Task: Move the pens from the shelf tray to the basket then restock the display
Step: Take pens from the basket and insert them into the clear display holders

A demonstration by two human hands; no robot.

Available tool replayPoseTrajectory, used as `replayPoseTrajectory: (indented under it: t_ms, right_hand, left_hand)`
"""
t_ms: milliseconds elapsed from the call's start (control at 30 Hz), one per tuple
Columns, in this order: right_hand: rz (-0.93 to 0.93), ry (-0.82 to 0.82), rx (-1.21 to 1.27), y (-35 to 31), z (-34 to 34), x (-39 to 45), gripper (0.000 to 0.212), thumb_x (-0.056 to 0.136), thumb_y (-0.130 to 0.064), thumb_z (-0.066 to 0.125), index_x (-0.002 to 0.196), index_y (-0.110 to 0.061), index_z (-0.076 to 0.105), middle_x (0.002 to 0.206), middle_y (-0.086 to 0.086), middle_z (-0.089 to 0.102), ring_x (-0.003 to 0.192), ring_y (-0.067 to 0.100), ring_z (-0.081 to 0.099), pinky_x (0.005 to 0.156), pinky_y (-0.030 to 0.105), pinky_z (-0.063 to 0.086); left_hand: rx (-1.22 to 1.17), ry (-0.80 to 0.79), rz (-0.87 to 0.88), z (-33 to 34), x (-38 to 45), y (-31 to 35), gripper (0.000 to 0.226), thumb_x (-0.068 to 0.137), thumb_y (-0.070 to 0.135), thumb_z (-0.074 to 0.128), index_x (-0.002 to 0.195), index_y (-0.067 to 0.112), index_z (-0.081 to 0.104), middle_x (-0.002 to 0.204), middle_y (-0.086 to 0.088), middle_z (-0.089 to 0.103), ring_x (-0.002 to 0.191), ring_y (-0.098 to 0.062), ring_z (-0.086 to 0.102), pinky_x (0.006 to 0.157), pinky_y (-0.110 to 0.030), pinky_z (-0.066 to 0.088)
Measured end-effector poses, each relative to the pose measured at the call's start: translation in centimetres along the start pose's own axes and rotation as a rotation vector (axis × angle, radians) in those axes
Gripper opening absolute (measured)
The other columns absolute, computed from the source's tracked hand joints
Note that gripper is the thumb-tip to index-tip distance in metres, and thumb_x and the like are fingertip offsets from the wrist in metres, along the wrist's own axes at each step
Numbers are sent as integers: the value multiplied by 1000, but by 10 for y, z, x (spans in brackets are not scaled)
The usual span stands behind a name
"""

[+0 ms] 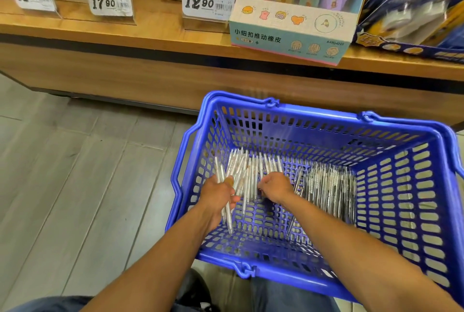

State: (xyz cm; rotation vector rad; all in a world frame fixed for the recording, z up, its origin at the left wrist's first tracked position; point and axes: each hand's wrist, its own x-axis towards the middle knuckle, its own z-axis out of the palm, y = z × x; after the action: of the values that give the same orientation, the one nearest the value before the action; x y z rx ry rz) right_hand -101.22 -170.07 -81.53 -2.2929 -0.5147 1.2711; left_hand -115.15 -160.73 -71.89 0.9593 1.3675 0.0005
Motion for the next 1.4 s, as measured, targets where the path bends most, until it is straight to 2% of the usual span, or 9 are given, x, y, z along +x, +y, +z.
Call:
replayPoseTrajectory:
  t_ms: [233, 367, 467, 667, 867, 1033, 1133, 1233, 1400]
  right_hand:
    - [92, 123, -286, -1, 42, 21, 14, 95, -21, 53, 95, -9, 61, 90, 11, 64, 76, 28, 60, 59, 29, 44]
    - [144, 137, -350, -1, 56, 25, 25, 97, -18, 49, 107, -2, 65, 103, 14, 69, 88, 30, 66, 60, 28, 44]
    - [174, 84, -313, -3, 56, 31, 24, 97, -23, 53, 103, -4, 65, 95, 11, 66, 81, 27, 62, 59, 27, 43]
    - [99, -138, -212, -3, 46, 22, 33, 96, -35, 49, 79, -9, 60, 75, 7, 66, 66, 22, 63, 60, 29, 50]
    - [-123, -447, 327, -22, 14, -14, 6, 93, -9, 58, 90, -9, 53, 59, 1, 66, 54, 15, 64, 50, 24, 49]
    - [-201, -739, 511, -38, -2, -39, 14, 86, -9, 71, 94, -5, 60, 68, 3, 67, 55, 10, 62, 51, 18, 49]
    - [-179, -790, 580, -38, -8, -36, 11, 88, -19, 71, 91, -9, 67, 75, 5, 70, 58, 10, 62, 53, 17, 51]
    - [-76, -649, 571, -31, -11, -21, 30, 92, -30, 65, 106, -3, 66, 96, 15, 70, 67, 16, 64, 64, 23, 56]
    - [-74, -17, -242, -7, 6, 11, 18, 95, -16, 57, 79, -8, 59, 71, 7, 59, 66, 22, 56, 68, 32, 52]
  left_hand:
    - [43, 8, 6, -3, 7, -6, 52, 100, 17, 56, 147, 5, 38, 70, -2, 53, 53, -10, 45, 43, -21, 41]
    - [82, -4, 30, -2, 5, -7, 15, 100, 17, 56, 112, 16, 47, 68, 0, 53, 50, -8, 43, 45, -22, 40]
    - [73, -1, 47, -2, 8, -9, 18, 100, 15, 55, 108, 24, 41, 68, 0, 53, 49, -8, 43, 47, -23, 40]
    - [78, -4, 31, -3, 11, -10, 50, 99, 15, 57, 144, 3, 40, 73, -2, 54, 53, -10, 45, 44, -21, 41]
    - [102, 55, 29, -3, 8, -7, 40, 92, 33, 69, 116, 7, 52, 79, -3, 62, 59, -13, 54, 41, -21, 44]
    - [76, 37, 36, -2, 6, -3, 71, 84, 42, 76, 135, 1, 48, 100, -13, 71, 64, -17, 56, 49, -27, 43]
    - [28, 43, 9, -2, 6, -2, 58, 89, 38, 71, 129, -1, 52, 76, -6, 66, 58, -14, 51, 48, -26, 41]
    - [-24, 28, -10, -2, 5, -1, 30, 95, 28, 63, 108, 2, 60, 65, -4, 63, 55, -16, 52, 51, -29, 41]
    - [-64, 7, -46, -2, 5, 1, 21, 104, 17, 48, 120, 4, 52, 66, -6, 60, 58, -18, 60, 52, -28, 52]
